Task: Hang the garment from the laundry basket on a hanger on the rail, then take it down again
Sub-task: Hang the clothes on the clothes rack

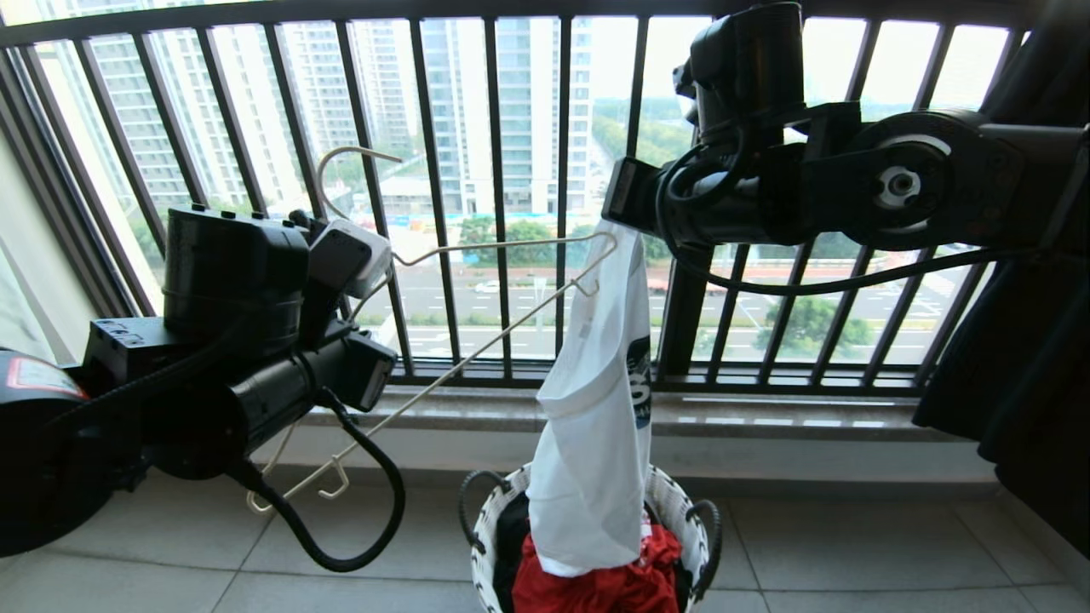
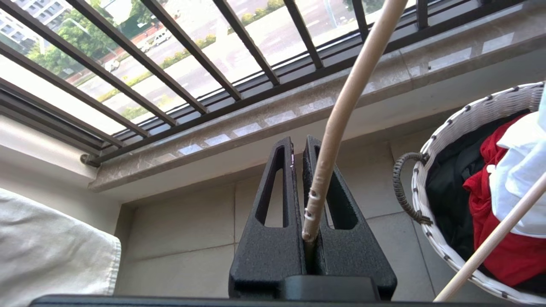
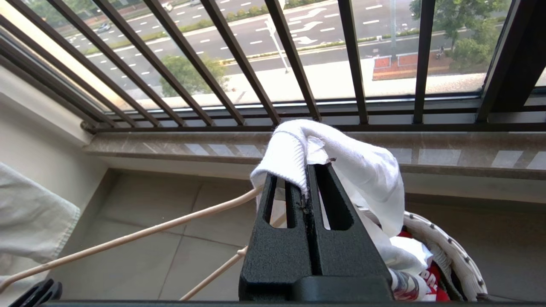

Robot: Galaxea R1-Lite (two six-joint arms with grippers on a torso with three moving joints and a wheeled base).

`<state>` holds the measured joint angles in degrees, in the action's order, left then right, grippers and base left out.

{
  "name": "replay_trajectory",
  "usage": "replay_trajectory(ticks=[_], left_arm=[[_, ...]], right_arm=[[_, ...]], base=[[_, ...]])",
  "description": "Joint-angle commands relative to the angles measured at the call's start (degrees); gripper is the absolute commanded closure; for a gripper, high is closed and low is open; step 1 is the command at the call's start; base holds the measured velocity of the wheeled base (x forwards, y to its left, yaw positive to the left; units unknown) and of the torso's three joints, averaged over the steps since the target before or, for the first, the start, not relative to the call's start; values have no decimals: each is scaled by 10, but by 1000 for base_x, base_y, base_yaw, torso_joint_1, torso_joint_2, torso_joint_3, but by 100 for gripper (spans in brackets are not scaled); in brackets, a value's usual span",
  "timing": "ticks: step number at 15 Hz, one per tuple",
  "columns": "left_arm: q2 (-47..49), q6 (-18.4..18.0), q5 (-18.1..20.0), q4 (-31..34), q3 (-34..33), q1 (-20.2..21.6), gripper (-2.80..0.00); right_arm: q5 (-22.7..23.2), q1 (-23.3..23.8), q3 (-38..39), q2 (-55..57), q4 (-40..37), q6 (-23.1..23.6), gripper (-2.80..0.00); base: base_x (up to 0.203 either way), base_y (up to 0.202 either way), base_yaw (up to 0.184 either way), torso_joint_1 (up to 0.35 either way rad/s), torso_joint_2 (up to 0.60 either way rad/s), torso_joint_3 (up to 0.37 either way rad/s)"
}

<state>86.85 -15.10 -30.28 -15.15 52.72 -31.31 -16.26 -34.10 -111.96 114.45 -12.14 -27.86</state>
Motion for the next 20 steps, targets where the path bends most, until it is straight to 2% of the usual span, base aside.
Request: replay_trajectory(ticks=[1, 4, 6, 8, 10, 13, 15, 17, 20], left_arm=[[4, 3, -1, -1, -1, -13, 0], [19, 12, -13, -4, 5, -18, 0], [41, 15, -63, -21, 9, -27, 0], [72, 12, -111, -83, 12, -29, 0], [89, 10, -124, -109, 16, -32, 0], [101, 13, -132, -110, 25, -38, 0], [116, 14, -141, -110, 26, -38, 0], [136, 14, -173, -127, 32, -38, 0], [150, 12, -177, -162, 33, -41, 0]], right_arm=[[-1, 0, 0, 3, 6, -2, 0], [-2, 0, 0, 3, 12, -4, 0], [-3, 0, 0, 2, 12, -11, 0], [-3, 0, 0, 1, 12, -13, 0], [-2, -1, 0, 1, 12, -19, 0], [-1, -5, 0, 2, 13, -19, 0], [0, -14, 0, 2, 13, -19, 0], [1, -28, 0, 2, 13, -18, 0], [3, -51, 0, 4, 13, -9, 0]], base=[[0, 0, 0, 0, 0, 0], [0, 0, 0, 0, 0, 0], [0, 0, 0, 0, 0, 0], [0, 0, 0, 0, 0, 0], [0, 0, 0, 0, 0, 0], [0, 0, 0, 0, 0, 0], [0, 0, 0, 0, 0, 0], [0, 0, 0, 0, 0, 0], [0, 0, 0, 0, 0, 0]])
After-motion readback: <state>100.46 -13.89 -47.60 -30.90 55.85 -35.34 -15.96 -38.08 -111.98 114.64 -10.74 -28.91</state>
